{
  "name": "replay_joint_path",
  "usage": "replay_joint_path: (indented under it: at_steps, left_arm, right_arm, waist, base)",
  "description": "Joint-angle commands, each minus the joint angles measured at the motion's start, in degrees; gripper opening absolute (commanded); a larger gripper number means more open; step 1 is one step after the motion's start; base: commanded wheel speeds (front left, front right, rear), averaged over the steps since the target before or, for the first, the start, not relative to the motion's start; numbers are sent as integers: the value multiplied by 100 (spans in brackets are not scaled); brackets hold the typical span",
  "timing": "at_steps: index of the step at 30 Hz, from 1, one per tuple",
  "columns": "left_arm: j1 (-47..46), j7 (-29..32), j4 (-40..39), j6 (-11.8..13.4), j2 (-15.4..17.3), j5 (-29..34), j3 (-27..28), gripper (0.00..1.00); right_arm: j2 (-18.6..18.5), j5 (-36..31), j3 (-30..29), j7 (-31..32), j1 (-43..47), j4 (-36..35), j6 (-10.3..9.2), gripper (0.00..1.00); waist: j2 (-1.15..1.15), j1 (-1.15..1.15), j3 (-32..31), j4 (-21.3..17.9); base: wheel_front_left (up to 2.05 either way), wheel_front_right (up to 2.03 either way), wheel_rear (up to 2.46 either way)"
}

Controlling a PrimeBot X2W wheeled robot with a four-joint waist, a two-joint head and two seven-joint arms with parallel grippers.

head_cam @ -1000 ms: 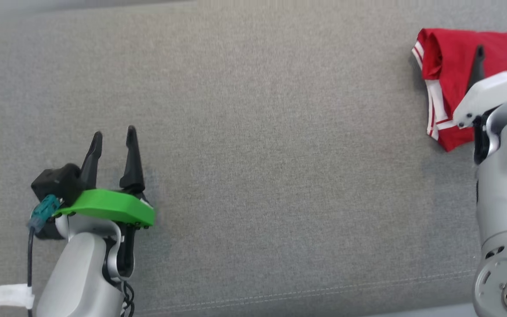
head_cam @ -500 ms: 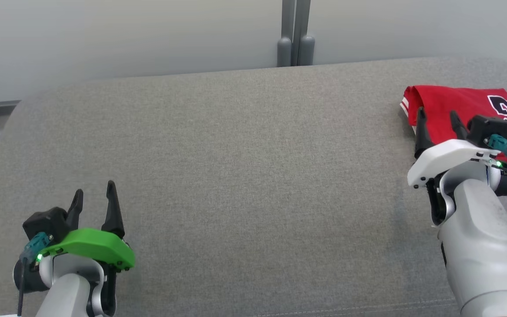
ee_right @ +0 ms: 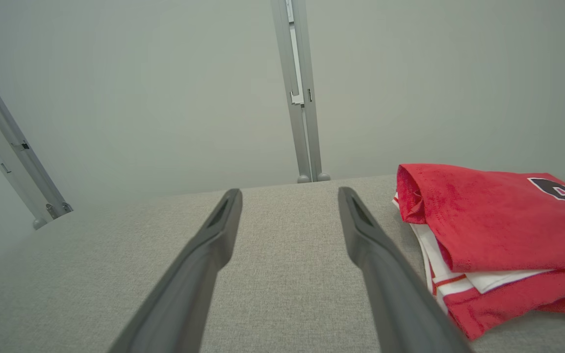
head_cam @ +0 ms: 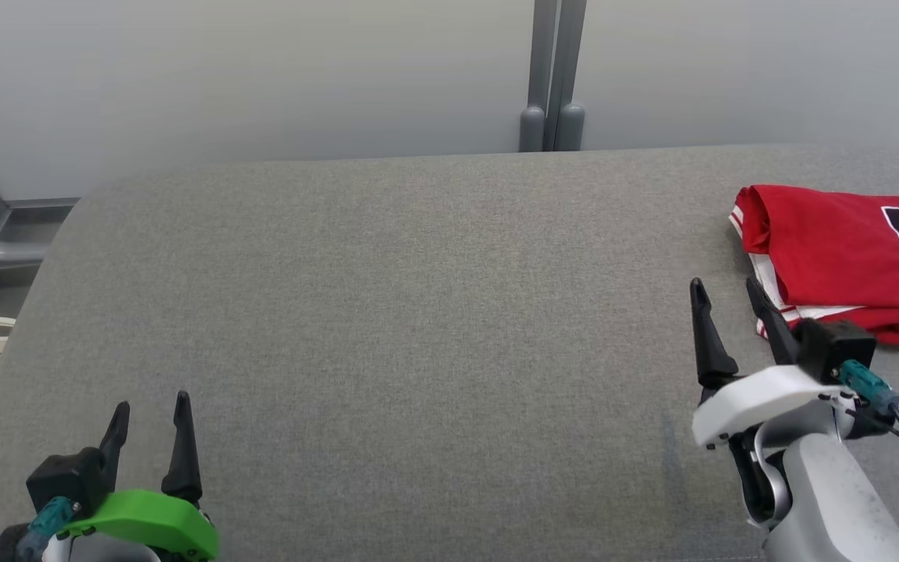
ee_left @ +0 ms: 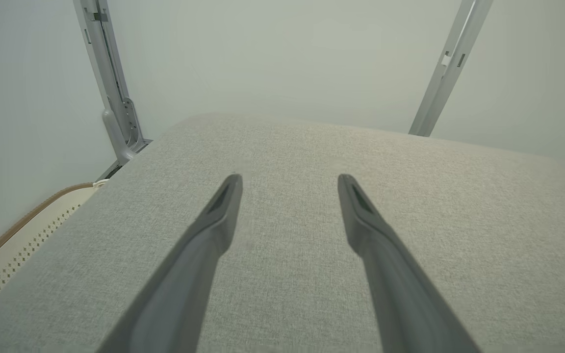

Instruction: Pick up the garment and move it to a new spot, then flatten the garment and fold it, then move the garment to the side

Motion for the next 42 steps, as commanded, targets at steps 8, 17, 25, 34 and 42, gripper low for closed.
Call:
replay_joint_path:
  at_steps: [8, 17, 25, 34, 42]
  left_arm:
    - [469, -77, -375, 128, 36, 154, 31, 100]
    - [713, -119, -482, 124, -143, -28, 245, 100]
    - [606, -117, -343, 61, -217, -64, 349, 100]
    - [642, -78, -212, -44, -225, -28, 279, 0]
    - [742, 49, 92, -80, -468, -272, 254, 0]
  right_arm:
    - [-17, -339, -44, 292, 948, -988, -3, 100]
    - [-17, -227, -188, 434, 1510, -1410, -3, 100]
    - [-19, -223, -168, 478, 1588, -1389, -3, 100]
    - [5, -238, -207, 506, 1603, -1290, 0, 0]
    - [65, 79, -204, 566, 1826, -964, 0, 0]
  waist:
    - [0, 0, 38, 43]
    - [0, 0, -24, 60]
    - [0, 0, 16, 78]
    - [0, 0, 13, 120]
    - [0, 0, 18, 116]
  base:
    - [0, 0, 0]
    - [0, 0, 0]
    - [0, 0, 0]
    - [0, 0, 0]
    - [0, 0, 0]
